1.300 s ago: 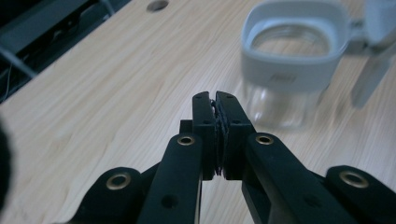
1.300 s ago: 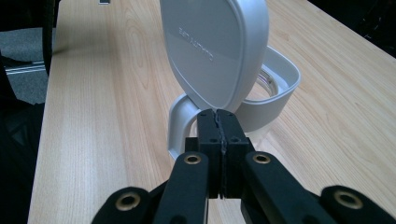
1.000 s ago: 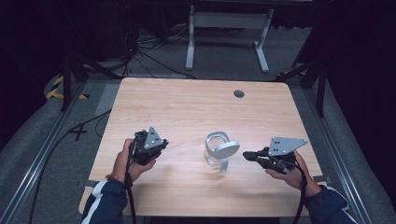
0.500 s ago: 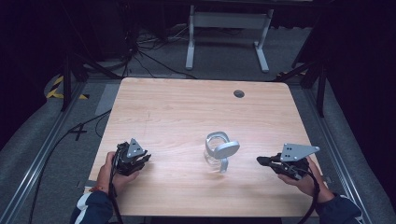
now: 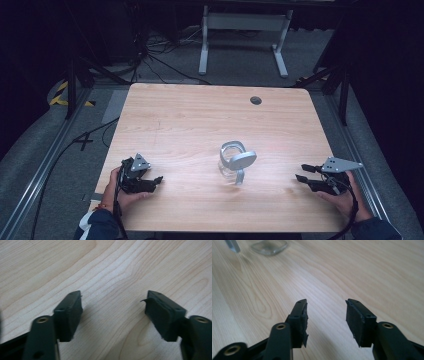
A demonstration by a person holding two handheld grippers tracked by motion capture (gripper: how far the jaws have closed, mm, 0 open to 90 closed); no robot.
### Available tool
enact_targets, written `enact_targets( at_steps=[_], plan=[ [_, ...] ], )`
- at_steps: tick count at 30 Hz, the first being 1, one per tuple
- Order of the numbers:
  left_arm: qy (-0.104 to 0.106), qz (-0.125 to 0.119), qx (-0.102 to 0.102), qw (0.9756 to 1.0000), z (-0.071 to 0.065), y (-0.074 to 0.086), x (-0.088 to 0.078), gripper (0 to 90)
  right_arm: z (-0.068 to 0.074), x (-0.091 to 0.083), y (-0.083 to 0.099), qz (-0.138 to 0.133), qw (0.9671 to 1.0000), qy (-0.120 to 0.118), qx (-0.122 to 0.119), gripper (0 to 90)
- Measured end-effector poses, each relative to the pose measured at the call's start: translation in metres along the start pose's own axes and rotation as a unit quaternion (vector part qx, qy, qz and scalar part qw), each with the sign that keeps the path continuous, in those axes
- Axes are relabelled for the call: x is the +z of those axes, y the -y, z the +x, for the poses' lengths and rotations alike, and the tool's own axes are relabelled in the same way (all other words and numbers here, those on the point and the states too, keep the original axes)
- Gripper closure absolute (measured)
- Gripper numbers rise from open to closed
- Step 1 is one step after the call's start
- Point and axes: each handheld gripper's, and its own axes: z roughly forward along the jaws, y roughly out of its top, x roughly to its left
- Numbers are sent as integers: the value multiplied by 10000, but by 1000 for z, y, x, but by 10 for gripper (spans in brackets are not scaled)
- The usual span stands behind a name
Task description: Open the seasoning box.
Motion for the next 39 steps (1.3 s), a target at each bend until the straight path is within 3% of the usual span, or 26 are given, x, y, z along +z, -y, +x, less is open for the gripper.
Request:
enact_targets(
  at_steps=[1, 3, 4, 8, 14, 17, 19, 39],
  plan=[
    [47, -37, -102, 9999, 0, 1, 1, 248, -2, 1, 4, 36, 10000, 14, 62, 462],
    [-5, -103, -18, 9999, 1, 3, 1, 211, -5, 2, 11, 98, 9998, -20, 188, 427],
    [-18, -159, -70, 9998, 0, 4, 2, 204, -7, 3, 13, 103, 9997, -22, 239, 408],
    [-33, -128, -184, 9997, -1, 4, 3, 173, -11, 9, 21, 191, 9988, 95, 452, 347],
    [-74, -113, -239, 9996, -2, 4, 3, 158, -9, 15, 23, 308, 9983, 200, 446, 275],
    [-61, -114, -229, 9997, -1, 4, 3, 155, -9, 15, 23, 312, 9983, 212, 443, 271],
    [-99, -100, -115, 9998, 0, 3, 3, 152, -9, 15, 23, 314, 9983, 216, 444, 270],
    [-77, -89, -107, 9999, 1, 3, 3, 144, -9, 16, 22, 335, 9981, 214, 464, 255]
  ],
)
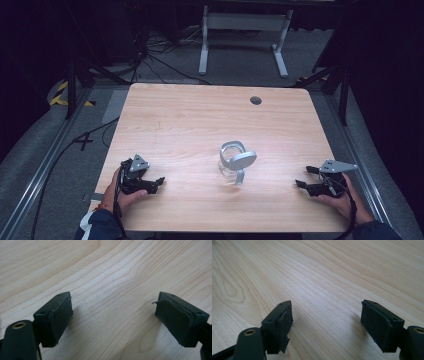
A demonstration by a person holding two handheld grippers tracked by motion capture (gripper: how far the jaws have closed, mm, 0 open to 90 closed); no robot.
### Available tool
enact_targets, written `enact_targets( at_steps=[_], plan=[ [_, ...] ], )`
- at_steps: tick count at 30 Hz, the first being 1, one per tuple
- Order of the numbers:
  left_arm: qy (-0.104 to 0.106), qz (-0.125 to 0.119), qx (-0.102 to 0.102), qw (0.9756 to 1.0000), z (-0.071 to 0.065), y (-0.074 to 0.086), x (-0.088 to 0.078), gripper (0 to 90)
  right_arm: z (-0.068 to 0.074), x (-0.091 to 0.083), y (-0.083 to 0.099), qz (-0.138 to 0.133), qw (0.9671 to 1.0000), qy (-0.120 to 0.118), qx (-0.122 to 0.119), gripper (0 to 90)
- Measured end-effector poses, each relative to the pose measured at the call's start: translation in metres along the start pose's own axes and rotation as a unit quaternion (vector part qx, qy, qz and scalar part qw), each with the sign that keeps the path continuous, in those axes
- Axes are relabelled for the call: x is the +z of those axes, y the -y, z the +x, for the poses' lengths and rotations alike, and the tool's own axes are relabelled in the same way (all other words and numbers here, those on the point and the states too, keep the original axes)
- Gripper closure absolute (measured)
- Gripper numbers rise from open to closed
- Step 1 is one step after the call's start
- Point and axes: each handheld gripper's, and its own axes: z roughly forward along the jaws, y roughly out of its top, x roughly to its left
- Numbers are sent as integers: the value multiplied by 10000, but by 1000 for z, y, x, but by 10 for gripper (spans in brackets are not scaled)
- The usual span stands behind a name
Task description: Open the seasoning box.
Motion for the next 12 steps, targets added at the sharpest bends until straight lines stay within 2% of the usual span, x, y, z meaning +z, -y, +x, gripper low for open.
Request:
enact_targets(
  at_steps=[1, 4, 12],
  plan=[
    [20, 14, -55, 10000, -1, 0, 0, 144, 0, 0, 0, 0, 10000, 1, 0, 255],
    [4, 15, 5, 10000, 0, 0, 0, 142, 0, 0, 0, 0, 10000, 0, 2, 255],
    [20, 17, -26, 10000, 0, 0, 0, 141, 0, 0, 0, 0, 10000, 7, 6, 254]
  ],
)
